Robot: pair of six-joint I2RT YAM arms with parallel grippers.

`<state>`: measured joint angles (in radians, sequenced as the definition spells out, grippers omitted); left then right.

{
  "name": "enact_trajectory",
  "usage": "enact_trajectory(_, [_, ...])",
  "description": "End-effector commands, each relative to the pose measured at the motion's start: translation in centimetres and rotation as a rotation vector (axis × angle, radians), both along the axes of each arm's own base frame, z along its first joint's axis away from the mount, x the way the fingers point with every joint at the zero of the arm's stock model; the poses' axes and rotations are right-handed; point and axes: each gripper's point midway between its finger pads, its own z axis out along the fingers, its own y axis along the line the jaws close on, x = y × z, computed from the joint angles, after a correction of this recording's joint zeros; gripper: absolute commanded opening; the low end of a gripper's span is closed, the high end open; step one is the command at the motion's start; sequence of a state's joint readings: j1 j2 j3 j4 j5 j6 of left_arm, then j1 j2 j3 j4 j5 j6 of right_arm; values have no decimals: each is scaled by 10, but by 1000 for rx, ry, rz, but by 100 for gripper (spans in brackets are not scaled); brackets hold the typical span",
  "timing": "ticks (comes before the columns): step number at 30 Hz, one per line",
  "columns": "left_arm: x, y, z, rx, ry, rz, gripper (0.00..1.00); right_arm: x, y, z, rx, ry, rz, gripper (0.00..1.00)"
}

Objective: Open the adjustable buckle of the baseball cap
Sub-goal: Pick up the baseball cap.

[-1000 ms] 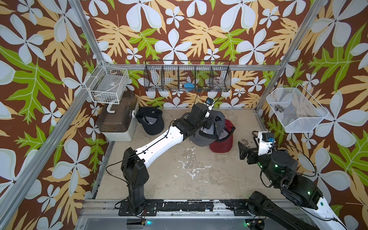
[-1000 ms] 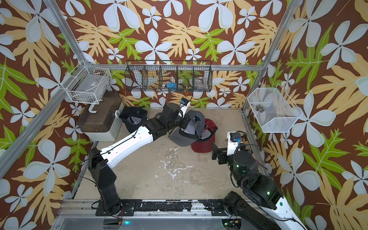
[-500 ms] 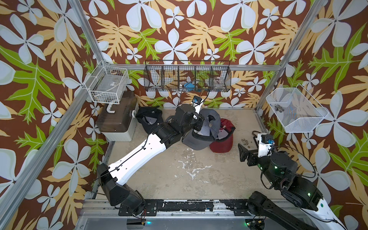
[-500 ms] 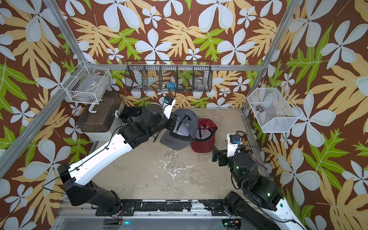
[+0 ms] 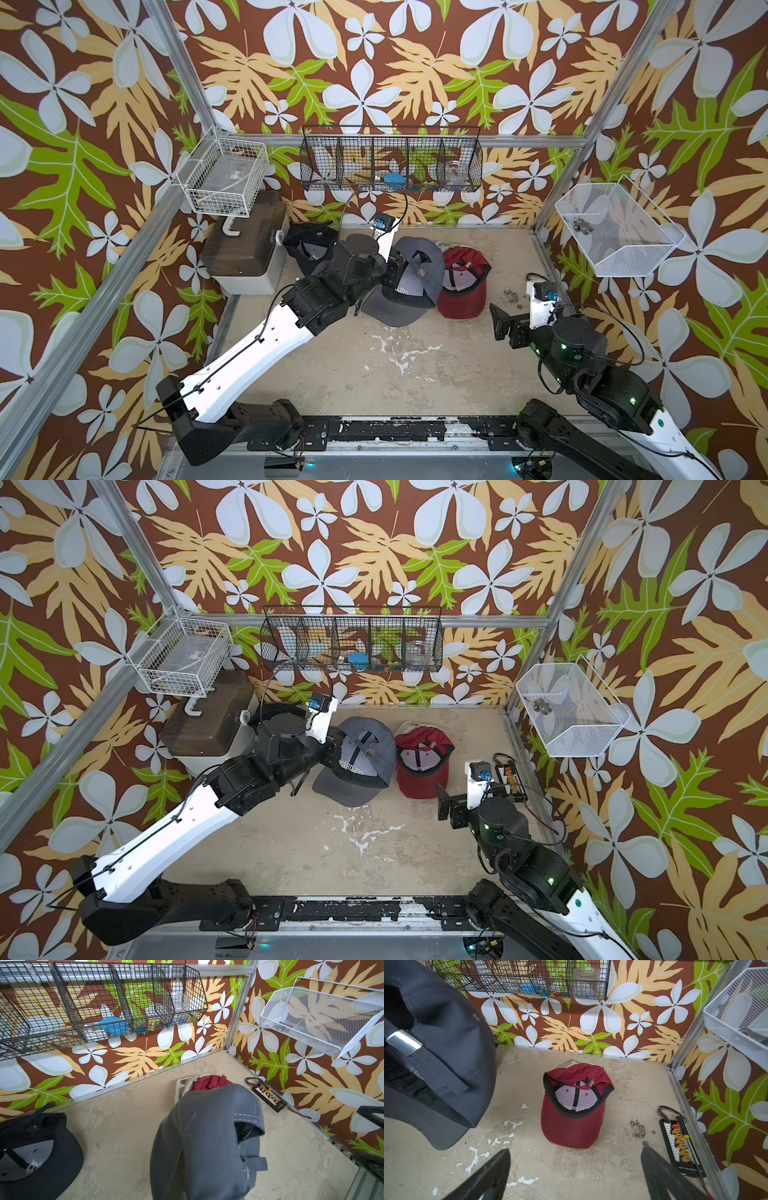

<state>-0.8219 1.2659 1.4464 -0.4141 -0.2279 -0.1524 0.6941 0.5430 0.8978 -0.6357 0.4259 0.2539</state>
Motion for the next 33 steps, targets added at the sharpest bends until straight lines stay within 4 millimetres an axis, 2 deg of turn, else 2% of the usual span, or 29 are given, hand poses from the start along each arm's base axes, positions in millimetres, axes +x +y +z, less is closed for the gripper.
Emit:
enact_trajectory(1, [-7, 8, 1, -9, 6, 9, 0, 3, 5, 3, 20, -23, 13, 99])
enact_trajectory(6, [-19, 20, 4, -55, 9, 13, 0, 3, 18, -2, 53, -17, 70, 99])
enact_trajectory(16, [-30, 27, 25, -114, -3, 1, 0, 10, 38, -32, 73, 26, 127, 96])
enact_trajectory(33, [-35, 28, 21, -136, 30, 10, 0, 7, 88, -49, 128, 46, 300, 94])
